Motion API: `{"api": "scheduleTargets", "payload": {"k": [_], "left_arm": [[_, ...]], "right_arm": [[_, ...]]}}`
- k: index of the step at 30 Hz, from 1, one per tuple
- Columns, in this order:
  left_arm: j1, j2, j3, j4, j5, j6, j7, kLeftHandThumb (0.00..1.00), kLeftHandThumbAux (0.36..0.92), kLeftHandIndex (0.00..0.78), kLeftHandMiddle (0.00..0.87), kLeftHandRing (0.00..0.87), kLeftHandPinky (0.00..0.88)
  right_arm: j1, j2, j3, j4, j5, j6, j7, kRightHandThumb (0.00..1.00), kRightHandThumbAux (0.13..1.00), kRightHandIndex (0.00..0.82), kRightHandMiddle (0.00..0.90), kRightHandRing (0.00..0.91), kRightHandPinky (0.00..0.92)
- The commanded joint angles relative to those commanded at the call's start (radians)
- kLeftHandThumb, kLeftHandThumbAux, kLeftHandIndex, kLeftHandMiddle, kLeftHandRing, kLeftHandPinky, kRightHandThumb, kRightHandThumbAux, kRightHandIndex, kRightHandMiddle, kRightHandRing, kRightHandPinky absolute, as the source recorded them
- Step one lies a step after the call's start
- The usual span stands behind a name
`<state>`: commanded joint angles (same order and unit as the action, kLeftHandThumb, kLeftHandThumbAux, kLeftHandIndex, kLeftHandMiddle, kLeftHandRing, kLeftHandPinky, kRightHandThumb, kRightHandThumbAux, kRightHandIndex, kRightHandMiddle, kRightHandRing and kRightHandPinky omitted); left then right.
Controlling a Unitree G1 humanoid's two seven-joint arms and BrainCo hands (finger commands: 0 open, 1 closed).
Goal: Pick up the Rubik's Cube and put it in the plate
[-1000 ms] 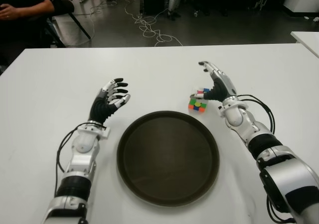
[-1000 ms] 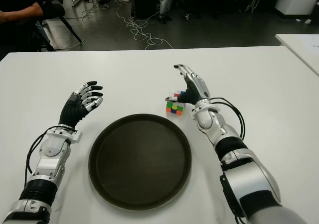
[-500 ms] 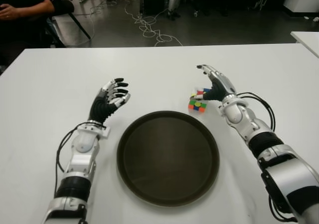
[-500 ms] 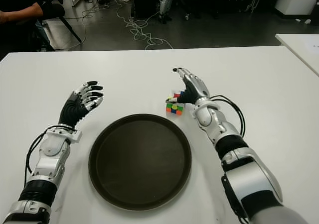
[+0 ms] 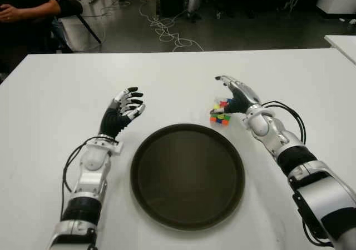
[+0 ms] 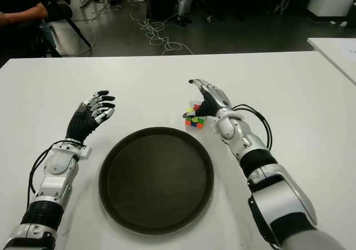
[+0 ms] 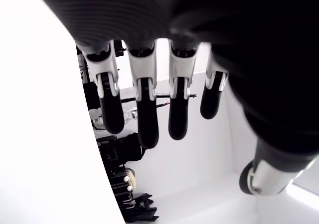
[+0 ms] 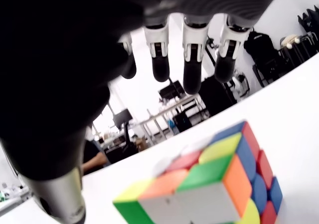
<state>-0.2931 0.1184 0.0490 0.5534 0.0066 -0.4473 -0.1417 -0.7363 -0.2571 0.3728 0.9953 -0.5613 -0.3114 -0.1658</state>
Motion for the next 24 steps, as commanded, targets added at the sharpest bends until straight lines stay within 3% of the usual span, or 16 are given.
{"api": "scheduleTargets", "payload": {"k": [10,24], "left_arm": [[0.001,0.001,-0.001,-0.004,0.002,-0.002,0.001,0.084,0.614,0.198,0.276,0.281,0.257],[-0.001,0.004,0.001,0.009,0.013,-0.012,0.01,0.071,0.621,0.203,0.277,0.279,0.277]], "right_arm": [[-0.012,-0.006,0.035,0.002,-0.016,0.023,0.065,0.0,0.842,0.112,0.159,0.165,0.147],[-0.015,-0.007,0.045,0.027,-0.015,-0.014,0.078,0.0,0.864,0.138,0.166,0.181,0.193]]}}
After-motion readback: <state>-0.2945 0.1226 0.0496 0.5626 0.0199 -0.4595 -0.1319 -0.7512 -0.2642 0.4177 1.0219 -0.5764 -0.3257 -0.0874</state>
